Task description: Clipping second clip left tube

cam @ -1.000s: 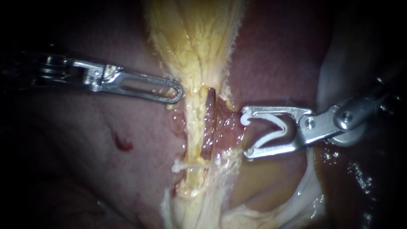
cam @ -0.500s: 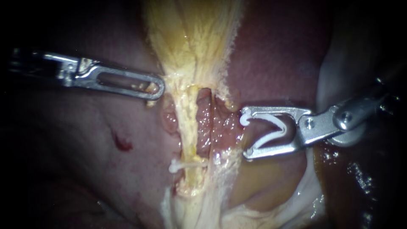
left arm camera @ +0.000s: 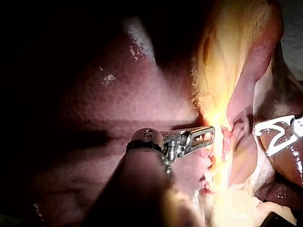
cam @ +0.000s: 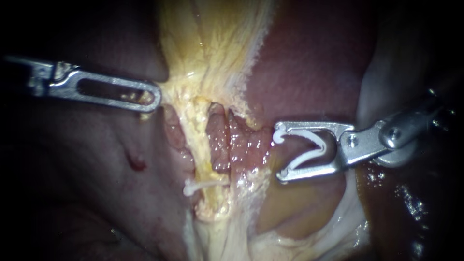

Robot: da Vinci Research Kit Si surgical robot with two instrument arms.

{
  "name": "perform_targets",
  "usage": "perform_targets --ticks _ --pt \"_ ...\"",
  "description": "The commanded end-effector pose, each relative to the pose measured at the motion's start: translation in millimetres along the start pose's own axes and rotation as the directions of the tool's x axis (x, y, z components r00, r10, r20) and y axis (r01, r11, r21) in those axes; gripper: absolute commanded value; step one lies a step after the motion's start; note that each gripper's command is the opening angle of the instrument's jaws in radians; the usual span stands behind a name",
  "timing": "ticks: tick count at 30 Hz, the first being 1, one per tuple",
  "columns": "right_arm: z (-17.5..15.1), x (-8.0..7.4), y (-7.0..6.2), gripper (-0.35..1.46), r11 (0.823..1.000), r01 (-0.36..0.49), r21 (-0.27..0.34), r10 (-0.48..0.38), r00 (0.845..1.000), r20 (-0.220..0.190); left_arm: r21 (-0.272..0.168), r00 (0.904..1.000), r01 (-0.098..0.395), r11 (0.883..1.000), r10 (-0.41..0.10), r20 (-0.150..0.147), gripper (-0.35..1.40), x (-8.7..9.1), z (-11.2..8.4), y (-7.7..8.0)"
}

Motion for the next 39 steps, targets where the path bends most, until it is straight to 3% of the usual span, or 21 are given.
perform_targets --ticks 1,8,18,39 --pt "0.1 -0.1 0.0 0.5 1.0 0.0 0.0 0.0 1.0 0.0 -0.002 1.0 -0.001 1.0 0.001 0.0 -0.35 0.0 0.1 0.0" --pt "0.9 -0.2 -0.2 0.5 1.0 -0.009 0.002 0.009 1.0 -0.002 -0.002 1.0 -0.001 1.0 0.001 0.001 -0.35 0.2 0.1 0.1" --pt "4.8 -1.5 -0.8 0.5 0.998 -0.067 0.02 0.067 0.998 -0.013 -0.007 1.0 -0.002 1.0 0.002 0.005 -0.35 0.4 0.4 0.0" --pt "10.3 -2.8 -0.6 0.5 0.987 -0.16 0.036 0.16 0.987 -0.02 -0.006 1.0 -0.002 1.0 0.002 0.005 -0.35 0.6 1.0 -0.2"
